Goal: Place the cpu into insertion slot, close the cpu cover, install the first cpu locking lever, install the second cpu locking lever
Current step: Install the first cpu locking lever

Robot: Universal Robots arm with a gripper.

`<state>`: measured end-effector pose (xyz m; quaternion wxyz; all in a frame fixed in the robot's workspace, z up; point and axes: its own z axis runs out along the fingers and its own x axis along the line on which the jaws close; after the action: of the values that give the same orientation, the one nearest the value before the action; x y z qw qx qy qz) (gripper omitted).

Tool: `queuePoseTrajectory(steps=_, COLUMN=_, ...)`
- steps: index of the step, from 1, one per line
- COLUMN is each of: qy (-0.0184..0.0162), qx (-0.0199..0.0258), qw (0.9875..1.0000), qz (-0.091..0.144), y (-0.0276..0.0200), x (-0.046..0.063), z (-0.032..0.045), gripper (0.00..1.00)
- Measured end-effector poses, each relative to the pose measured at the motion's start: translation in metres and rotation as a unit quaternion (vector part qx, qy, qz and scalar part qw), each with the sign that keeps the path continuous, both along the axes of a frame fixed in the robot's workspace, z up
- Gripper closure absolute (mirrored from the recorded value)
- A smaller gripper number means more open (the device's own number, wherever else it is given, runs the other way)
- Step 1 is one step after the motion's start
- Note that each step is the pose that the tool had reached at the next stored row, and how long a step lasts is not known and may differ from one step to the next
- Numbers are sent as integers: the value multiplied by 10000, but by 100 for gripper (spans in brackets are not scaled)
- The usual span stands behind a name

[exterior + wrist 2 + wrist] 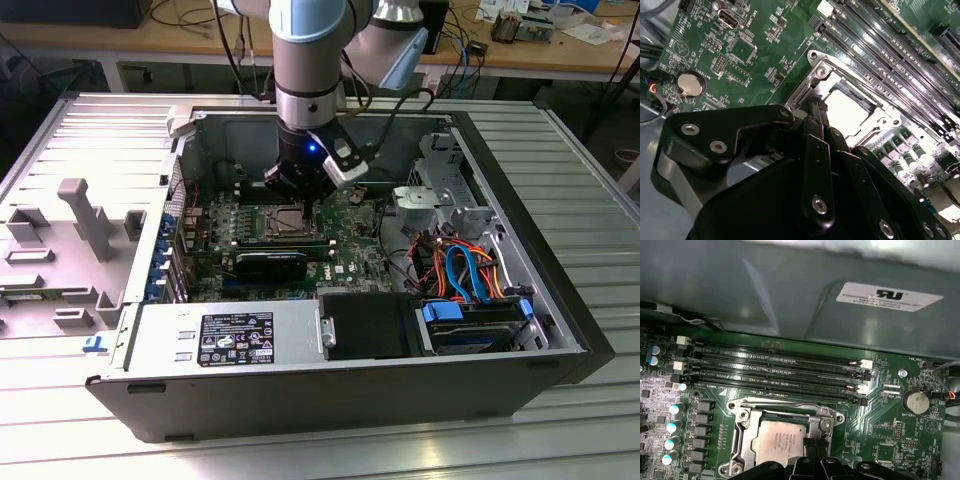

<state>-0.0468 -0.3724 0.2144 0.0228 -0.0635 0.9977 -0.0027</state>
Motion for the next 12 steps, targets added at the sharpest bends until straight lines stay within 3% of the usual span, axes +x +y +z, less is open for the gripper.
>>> queuePoseTrajectory(steps=9, qy=0, qx=0, qw=10000, qz=0, y=-13, x=1, z=80, gripper=89)
queuePoseTrajectory(steps=12, qy=-1, qx=-43, qw=10000, qz=-4, y=-13, x=4, z=145, gripper=89)
